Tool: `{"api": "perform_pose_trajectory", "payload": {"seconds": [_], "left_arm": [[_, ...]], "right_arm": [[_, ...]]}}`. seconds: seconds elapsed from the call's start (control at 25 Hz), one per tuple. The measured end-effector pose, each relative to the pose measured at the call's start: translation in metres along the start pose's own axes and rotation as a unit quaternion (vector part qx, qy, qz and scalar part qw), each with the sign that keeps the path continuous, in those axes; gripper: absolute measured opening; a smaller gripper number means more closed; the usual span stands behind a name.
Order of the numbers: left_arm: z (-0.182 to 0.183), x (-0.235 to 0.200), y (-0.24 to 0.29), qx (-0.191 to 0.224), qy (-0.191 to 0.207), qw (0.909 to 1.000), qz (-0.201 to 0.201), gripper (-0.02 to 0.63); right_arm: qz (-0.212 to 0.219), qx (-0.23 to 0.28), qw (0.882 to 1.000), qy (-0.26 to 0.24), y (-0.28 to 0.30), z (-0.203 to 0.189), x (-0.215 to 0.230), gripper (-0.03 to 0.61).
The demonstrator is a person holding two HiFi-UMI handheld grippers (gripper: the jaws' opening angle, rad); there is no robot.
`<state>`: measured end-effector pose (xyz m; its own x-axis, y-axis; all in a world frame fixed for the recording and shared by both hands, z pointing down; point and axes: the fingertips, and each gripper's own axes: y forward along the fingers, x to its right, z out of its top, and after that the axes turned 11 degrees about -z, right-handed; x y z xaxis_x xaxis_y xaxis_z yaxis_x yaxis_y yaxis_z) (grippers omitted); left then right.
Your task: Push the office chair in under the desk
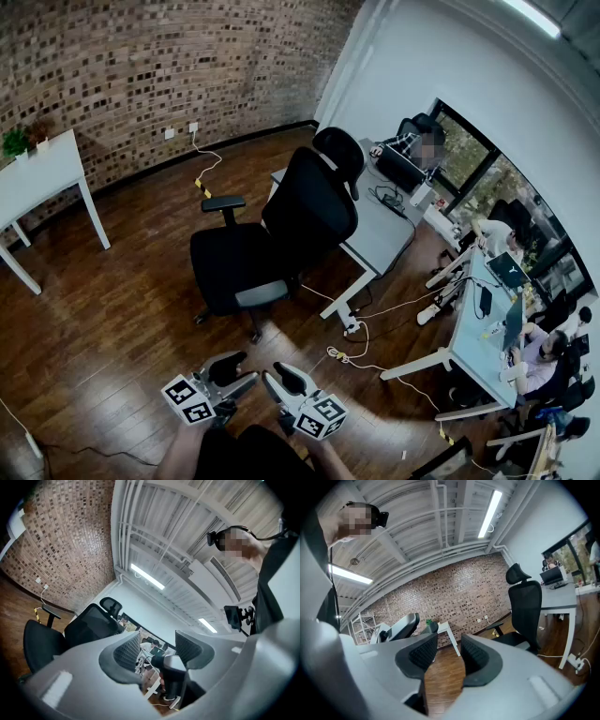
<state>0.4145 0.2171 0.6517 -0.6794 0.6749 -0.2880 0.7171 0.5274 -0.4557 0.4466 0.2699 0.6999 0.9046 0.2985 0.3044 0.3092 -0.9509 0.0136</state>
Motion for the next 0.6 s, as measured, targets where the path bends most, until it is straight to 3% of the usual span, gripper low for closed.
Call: {"api": "perform_pose_trajectory", "payload": {"seconds": [0.16, 0.32, 0.44, 0.6], "left_arm": [[-0.008, -0.05, 0.008, 0.005, 0.006, 0.9995, 0.03, 0.324], [-0.004, -0.095, 0.024, 0.017, 0.025, 0.9963, 0.08, 0.324], [0.001, -0.117, 0.04, 0.037, 0.052, 0.9891, 0.132, 0.324], [0.0, -0.134, 0.081, 0.033, 0.092, 0.9795, 0.176, 0.324]], "right_arm": [[-0.009, -0.018, 1.0, -0.003, 0.036, -0.01, 0.074, 0.174], [-0.048, -0.02, 0.999, 0.003, 0.061, 0.01, 0.193, 0.205], [-0.076, -0.008, 0.997, -0.022, 0.079, 0.048, 0.295, 0.231], [-0.116, 0.024, 0.988, -0.098, 0.119, 0.137, 0.45, 0.244]]}}
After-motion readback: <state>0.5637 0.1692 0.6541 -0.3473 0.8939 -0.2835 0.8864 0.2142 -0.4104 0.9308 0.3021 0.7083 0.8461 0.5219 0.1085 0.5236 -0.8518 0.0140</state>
